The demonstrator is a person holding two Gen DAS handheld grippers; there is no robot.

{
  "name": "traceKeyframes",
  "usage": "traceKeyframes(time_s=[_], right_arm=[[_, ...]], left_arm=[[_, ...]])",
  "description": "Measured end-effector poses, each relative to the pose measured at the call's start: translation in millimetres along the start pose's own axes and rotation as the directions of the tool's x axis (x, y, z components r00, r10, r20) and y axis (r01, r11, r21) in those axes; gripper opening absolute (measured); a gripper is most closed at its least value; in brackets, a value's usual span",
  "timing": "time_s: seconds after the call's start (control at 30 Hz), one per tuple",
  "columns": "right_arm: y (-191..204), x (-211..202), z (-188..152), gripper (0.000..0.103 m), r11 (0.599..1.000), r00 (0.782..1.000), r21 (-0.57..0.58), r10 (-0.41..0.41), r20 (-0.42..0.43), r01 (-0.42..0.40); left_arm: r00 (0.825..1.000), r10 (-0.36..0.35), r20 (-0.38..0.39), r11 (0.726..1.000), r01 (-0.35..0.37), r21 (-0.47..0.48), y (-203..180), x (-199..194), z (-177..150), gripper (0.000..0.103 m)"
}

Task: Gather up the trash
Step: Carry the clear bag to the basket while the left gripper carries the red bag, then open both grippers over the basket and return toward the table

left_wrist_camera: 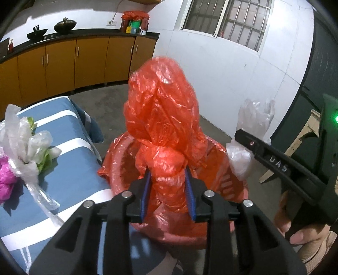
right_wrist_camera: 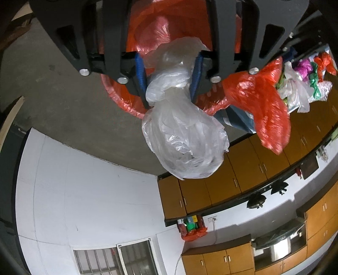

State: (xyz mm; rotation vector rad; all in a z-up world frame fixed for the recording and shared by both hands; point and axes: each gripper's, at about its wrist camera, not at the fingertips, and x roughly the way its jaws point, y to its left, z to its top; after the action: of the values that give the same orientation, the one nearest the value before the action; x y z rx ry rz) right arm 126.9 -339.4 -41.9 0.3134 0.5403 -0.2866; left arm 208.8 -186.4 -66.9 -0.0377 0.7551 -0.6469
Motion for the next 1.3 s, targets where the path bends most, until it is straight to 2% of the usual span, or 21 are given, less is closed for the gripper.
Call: traceKeyframes(time_s=[0.13,0.33,0.4,0.43,0.53,0.73,0.83,0.93,1.0,1.13,1.2,1.3], right_arm=[[-6.0,-2.3,-0.5,0.057,1.000,1.000,0.001,-0.006,0.011,0.006],[-12.1,-9.1,-6.0,0.062,0.999,0.999,-0.015,-0.030,0.013,0.030],[-8.4,-7.4,-3.1,0.063,0.999,0.999,-0.034,-0.035,0.013,0.035],[-5.9,-7.4,-3.3,0.063,0.998,0.999,-0.048,-0.034,0.011,0.035],[4.7,-9.8,-6.4,0.064,0.995,1.000,-0.090,-0.029,0.008,0.030],[38.0,-13.4,-11.7,0.064,0.986,0.999,-0.160,0.036,-0.013,-0.037],[61.9,-14.2,-13.8,0.064,0.978,0.996,-0.191,0.085,-0.030,-0.089],[93.8,-14.4,-18.4,0.064,0.957,0.987,-0.246,0.147,-0.058,-0.157],[114.9,-13.5,-22.7,0.064,0.939,0.982,-0.287,0.175,-0.071,-0.188],[158.4,-6.7,-31.5,0.064,0.899,0.960,-0.337,0.255,-0.119,-0.280],[177.8,0.3,-35.4,0.063,0.878,0.943,-0.346,0.295,-0.155,-0.331],[206.7,13.8,-44.9,0.057,0.846,0.917,-0.358,0.341,-0.208,-0.396]], left_arm=[[1.000,0.002,-0.019,1.000,-0.003,-0.008,3.1,6.4,-0.4,0.039],[0.999,0.035,-0.025,0.999,-0.036,-0.022,12.6,-0.1,-5.2,0.048],[0.997,0.082,-0.008,0.996,-0.082,-0.027,18.6,-9.7,-8.1,0.055],[0.993,0.122,0.007,0.992,-0.121,-0.029,23.3,-17.3,-10.4,0.061],[0.978,0.207,0.033,0.978,-0.206,-0.037,35.5,-34.4,-17.7,0.069],[0.930,0.364,0.053,0.929,-0.359,-0.089,78.1,-73.3,-34.8,0.074],[0.900,0.433,0.057,0.897,-0.424,-0.125,101.2,-94.5,-42.9,0.075],[0.859,0.509,0.064,0.854,-0.493,-0.169,128.6,-118.9,-51.6,0.075],[0.837,0.543,0.063,0.829,-0.523,-0.198,143.2,-130.4,-57.1,0.075],[0.794,0.605,0.050,0.772,-0.571,-0.279,178.5,-155.6,-65.5,0.076],[0.780,0.624,0.045,0.751,-0.583,-0.311,192.9,-164.3,-69.5,0.076],[0.763,0.645,0.044,0.723,-0.591,-0.358,211.8,-178.8,-74.5,0.076]])
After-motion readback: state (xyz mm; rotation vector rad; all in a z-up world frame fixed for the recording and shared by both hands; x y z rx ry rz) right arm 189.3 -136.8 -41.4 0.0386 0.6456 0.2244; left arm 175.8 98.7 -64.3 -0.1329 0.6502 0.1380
